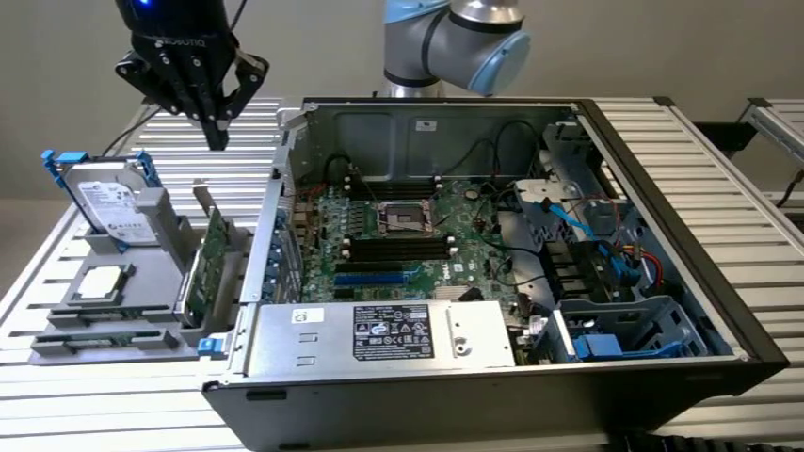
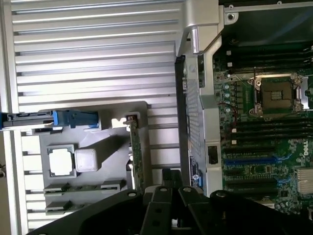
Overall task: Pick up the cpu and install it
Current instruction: 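Reach for the cpu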
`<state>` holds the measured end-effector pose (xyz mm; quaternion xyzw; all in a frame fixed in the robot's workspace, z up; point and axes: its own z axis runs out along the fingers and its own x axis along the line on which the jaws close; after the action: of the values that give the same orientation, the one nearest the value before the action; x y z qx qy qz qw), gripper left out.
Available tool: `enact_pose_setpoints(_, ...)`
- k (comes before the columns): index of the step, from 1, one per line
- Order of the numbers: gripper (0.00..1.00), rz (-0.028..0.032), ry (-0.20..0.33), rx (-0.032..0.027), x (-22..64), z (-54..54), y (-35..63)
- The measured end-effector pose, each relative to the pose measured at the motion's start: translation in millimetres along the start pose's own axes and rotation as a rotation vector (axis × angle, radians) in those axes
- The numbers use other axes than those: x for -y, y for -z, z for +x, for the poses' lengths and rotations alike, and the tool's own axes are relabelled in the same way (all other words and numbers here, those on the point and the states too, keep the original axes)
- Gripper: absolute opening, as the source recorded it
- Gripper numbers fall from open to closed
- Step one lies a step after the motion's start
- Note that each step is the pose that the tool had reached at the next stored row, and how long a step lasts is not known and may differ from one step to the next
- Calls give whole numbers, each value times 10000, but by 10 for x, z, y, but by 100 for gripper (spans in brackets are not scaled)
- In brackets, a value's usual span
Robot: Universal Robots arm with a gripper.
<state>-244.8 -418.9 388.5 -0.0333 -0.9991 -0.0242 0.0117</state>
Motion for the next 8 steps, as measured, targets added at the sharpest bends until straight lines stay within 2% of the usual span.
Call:
enact_pose_setpoints(4, 11, 2, 18, -16, 28, 107, -15)
enact_pose_setpoints(8, 11, 2, 24, -17, 53, 277, -39)
